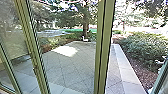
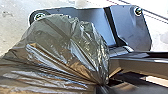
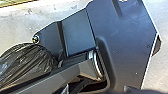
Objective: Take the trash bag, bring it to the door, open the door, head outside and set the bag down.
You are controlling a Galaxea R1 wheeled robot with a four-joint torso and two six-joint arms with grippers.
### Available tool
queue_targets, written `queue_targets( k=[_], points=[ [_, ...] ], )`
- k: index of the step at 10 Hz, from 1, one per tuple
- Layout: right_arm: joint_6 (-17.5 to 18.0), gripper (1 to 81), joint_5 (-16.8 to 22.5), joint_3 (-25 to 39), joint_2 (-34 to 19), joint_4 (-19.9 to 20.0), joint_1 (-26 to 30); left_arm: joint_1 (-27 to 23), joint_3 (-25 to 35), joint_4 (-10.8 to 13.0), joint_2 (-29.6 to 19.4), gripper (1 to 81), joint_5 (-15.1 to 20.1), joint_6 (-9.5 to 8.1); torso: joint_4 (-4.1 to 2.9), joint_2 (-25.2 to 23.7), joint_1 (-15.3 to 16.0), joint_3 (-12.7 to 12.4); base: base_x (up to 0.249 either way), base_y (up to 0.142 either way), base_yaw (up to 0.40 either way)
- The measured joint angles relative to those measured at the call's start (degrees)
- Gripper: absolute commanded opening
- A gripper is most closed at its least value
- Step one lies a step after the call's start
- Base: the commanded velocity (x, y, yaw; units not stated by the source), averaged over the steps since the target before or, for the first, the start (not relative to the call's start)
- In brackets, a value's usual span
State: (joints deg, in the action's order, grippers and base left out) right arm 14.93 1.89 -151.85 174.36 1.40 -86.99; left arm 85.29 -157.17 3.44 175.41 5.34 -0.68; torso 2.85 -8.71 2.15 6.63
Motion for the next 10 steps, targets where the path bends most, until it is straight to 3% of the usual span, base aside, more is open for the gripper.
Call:
queue_targets(
  k=[10],
  points=[
    [0.0, 81.1, -0.2, -0.7, 0.9, -0.7, -0.8, 0.0, 0.0, 0.0, 0.0, 1.0, -0.2, 0.0, 0.0, 0.0, 0.0, 0.0, 0.0, 0.0, -0.192]
  ],
)
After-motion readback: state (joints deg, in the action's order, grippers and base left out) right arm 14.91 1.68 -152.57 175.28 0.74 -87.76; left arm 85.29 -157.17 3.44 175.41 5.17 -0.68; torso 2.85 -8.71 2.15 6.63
